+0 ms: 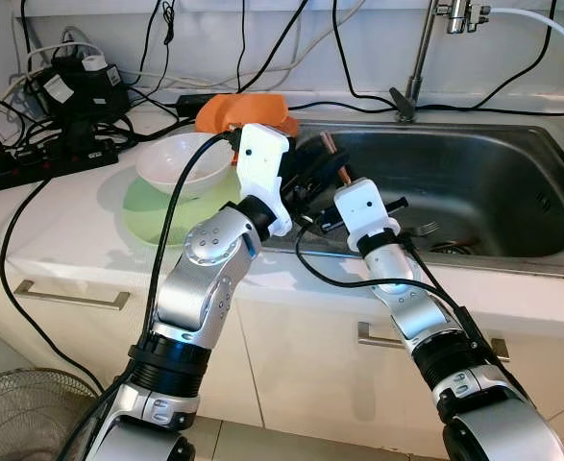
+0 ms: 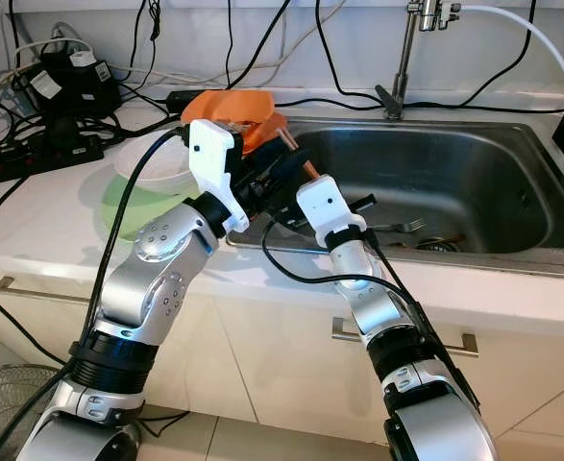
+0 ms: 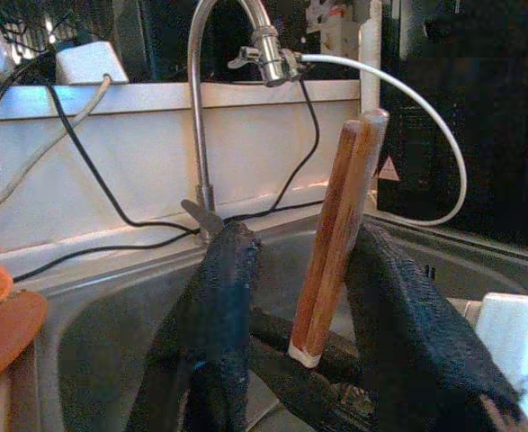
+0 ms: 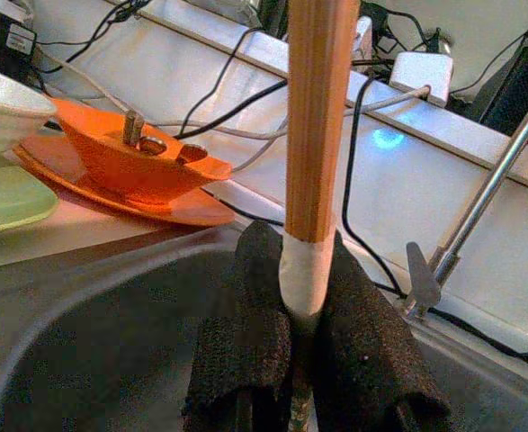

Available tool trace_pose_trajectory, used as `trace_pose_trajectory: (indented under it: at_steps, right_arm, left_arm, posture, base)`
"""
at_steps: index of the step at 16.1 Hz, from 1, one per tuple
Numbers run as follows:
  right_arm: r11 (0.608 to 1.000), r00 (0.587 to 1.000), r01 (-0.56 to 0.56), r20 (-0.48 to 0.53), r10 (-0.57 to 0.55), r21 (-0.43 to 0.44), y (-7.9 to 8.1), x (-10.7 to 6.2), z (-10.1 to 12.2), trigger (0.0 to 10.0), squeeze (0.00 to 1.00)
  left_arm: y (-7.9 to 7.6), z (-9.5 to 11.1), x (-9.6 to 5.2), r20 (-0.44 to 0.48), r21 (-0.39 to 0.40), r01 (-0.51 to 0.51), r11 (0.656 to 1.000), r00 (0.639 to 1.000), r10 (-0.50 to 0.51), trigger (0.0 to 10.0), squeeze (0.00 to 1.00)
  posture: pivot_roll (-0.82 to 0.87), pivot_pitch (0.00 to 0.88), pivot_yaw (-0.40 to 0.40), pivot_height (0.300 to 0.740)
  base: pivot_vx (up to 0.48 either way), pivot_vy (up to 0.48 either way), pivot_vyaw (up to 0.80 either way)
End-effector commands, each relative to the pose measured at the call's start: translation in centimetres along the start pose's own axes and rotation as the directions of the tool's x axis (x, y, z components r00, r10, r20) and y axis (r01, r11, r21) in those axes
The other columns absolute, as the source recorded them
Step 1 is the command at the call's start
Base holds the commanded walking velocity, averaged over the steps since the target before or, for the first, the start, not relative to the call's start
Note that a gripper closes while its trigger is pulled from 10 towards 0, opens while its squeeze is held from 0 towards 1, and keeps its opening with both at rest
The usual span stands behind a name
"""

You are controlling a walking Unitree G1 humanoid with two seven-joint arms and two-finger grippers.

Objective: Kitchen organization

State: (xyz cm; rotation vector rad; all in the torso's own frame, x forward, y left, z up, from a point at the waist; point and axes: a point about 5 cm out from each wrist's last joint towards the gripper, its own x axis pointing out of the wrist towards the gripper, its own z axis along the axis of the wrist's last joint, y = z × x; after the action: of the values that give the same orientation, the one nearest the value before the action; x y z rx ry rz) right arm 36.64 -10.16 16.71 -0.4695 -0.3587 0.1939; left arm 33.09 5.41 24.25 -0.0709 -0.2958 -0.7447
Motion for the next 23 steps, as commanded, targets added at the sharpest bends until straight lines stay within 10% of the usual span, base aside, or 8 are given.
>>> trace_pose_trajectory:
  at_steps: [1,10,12,13,14,23]
  right_arm:
    - [0.999,1.0,0.03,0.009,-0.03,0.025,-0.5,0.1,0.2,0.0,0.0]
    - [0.996,0.995,0.073,-0.071,-0.069,0.058,-1.2,0.0,-0.9,0.0,0.0]
    - [0.995,0.992,0.082,-0.098,-0.076,0.059,-1.4,-0.1,-1.3,0.0,0.0]
    - [0.994,0.991,0.088,-0.11,-0.081,0.061,-1.5,-0.1,-1.4,7.9,0.0]
    - [0.994,0.989,0.091,-0.12,-0.083,0.063,-1.5,0.0,-1.6,10.0,0.0]
    - [0.985,0.962,0.158,-0.234,-0.138,0.067,-3.8,0.0,-3.3,10.0,0.0]
  left_arm:
    - [0.9,-0.2,-0.3,-0.021,-0.004,-0.038,0.999,0.999,0.038,10.0,1.0]
    - [0.9,-0.1,-0.9,-0.011,-0.028,-0.039,0.999,0.999,0.039,10.0,1.0]
    - [1.0,0.0,-1.1,0.001,-0.043,-0.049,0.998,0.999,0.049,10.0,0.0]
    - [1.2,0.0,-1.2,-0.001,-0.04,-0.067,0.997,0.998,0.067,10.0,0.0]
    - [1.3,0.0,-1.3,-0.003,-0.037,-0.076,0.996,0.997,0.075,10.0,0.0]
    - [2.3,-2.6,-4.7,-0.195,-0.018,-0.061,0.998,0.979,0.057,10.0,0.0]
  posture:
    - [0.08,0.007,0.094,0.74]
    - [0.08,0.01,0.088,0.74]
    - [0.08,0.011,0.085,0.74]
    - [0.08,0.012,0.085,0.74]
    - [0.08,0.011,0.084,0.74]
    - [0.09,0.005,0.083,0.74]
  base:
    - [0.0,0.0,0.0]
    - [0.0,0.0,0.0]
    - [0.0,0.0,0.0]
    - [0.0,0.0,0.0]
    - [0.0,0.0,0.0]
    - [0.0,0.0,0.0]
